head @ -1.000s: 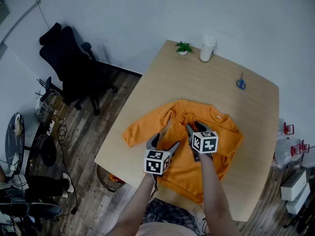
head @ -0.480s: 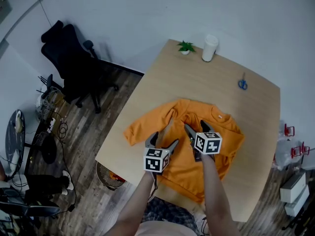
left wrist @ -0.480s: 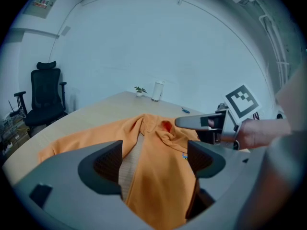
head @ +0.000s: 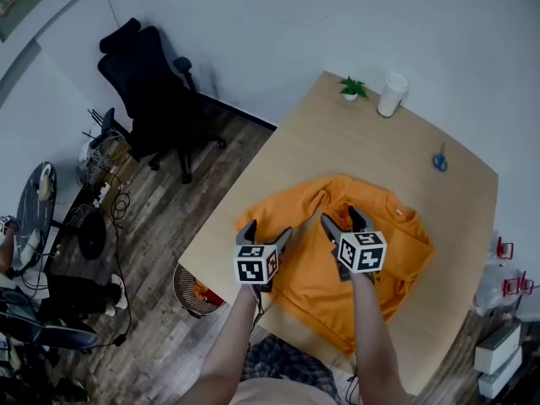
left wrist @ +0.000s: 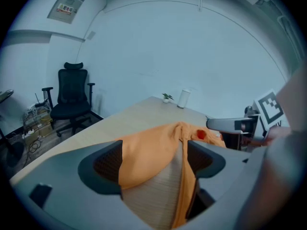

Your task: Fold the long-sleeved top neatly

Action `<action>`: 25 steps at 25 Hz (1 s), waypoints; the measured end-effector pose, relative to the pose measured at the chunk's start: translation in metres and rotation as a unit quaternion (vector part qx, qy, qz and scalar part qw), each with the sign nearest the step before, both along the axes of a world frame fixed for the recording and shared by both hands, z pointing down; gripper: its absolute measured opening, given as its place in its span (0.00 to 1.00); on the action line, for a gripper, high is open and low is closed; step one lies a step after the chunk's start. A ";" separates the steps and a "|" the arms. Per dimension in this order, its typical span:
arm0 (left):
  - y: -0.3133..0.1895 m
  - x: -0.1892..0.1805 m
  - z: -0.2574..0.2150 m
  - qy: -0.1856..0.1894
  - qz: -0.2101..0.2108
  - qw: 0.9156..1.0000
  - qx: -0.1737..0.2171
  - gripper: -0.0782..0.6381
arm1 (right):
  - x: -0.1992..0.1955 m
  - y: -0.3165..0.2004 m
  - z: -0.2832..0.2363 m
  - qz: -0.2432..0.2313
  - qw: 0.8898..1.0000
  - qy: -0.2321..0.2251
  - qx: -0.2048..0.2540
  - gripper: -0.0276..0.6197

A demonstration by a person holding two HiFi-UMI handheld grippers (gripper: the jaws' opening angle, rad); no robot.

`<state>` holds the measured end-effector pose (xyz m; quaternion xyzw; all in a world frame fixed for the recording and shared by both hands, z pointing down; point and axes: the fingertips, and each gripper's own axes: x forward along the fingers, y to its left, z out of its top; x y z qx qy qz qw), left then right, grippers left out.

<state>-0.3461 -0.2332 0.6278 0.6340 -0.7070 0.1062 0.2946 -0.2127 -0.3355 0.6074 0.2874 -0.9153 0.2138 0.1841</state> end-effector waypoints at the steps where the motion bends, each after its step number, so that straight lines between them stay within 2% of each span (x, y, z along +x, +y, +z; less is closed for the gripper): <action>1: 0.004 -0.009 0.001 0.000 -0.011 1.000 -0.003 0.70 | -0.010 0.005 -0.002 -0.011 1.000 0.001 0.004 0.56; 8: 0.032 -0.052 0.023 0.017 -0.081 0.996 -0.038 0.70 | -0.073 0.038 -0.006 -0.087 0.996 0.008 0.017 0.55; 14: 0.056 -0.069 0.049 0.039 -0.131 0.988 -0.076 0.69 | -0.099 0.061 0.004 -0.127 0.991 0.024 0.018 0.55; 19: 0.064 -0.068 0.062 0.043 -0.147 0.983 -0.100 0.56 | -0.099 0.064 0.008 -0.134 0.990 0.031 0.018 0.54; 25: 0.064 -0.067 0.074 0.035 -0.158 0.979 -0.127 0.46 | -0.089 0.060 0.007 -0.123 0.992 0.035 0.020 0.52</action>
